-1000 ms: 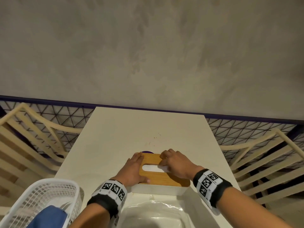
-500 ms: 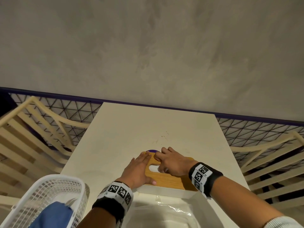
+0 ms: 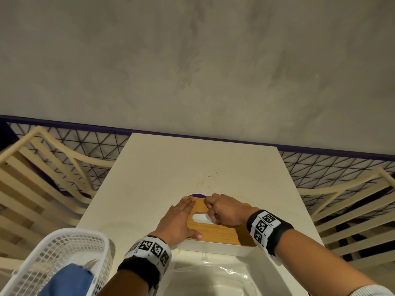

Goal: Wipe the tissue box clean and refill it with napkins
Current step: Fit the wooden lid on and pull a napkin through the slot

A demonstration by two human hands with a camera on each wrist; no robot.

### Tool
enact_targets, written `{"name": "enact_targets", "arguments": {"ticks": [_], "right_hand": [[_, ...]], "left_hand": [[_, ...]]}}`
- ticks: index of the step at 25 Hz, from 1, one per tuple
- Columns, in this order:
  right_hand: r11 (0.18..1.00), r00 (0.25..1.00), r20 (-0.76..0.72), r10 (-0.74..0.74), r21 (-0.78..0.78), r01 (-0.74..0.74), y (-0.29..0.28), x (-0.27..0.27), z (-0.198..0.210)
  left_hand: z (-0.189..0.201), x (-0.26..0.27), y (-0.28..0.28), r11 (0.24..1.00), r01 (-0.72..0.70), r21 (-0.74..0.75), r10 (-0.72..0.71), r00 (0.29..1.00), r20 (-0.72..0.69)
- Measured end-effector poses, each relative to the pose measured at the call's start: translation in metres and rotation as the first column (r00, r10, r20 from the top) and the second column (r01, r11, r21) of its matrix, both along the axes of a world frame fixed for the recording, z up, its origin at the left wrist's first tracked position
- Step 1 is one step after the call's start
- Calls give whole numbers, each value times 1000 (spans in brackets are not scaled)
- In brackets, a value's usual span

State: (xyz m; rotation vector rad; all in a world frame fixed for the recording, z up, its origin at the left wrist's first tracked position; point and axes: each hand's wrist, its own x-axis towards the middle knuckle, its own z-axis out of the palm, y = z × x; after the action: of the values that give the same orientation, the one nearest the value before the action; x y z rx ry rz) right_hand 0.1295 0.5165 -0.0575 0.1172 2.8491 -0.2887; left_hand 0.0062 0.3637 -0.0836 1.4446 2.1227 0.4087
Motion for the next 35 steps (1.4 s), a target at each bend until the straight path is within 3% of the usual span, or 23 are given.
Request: {"name": "enact_targets", "arguments": {"ticks": [12,17,21,26,32,35], "right_hand": [[997,1000,-29,7,-78,-9,2,2,1],[960,994,9,-108,-258,107,9,-1,8],[881,968,90,-236,-401,252,13,-2,15],[810,933,167,-319,-463,360,17,-5,20],[771,920,166,-355,-505,389,12,-1,21],[737,873,64,-484,-509,446,6,4,14]], "left_hand": [[1,0,-1,1000,-2,-26,2,1000,19],[2,0,-1,1000,-7,-28,8,1000,30],[2,1,-1,1000,-10,-28,11,999,30],[11,5,5,997,14,-72,-17,999,-36],[17,32,28,985,-152,82,165,970,-178],[15,33,35,972,-215,90,229,955,-189]]}}
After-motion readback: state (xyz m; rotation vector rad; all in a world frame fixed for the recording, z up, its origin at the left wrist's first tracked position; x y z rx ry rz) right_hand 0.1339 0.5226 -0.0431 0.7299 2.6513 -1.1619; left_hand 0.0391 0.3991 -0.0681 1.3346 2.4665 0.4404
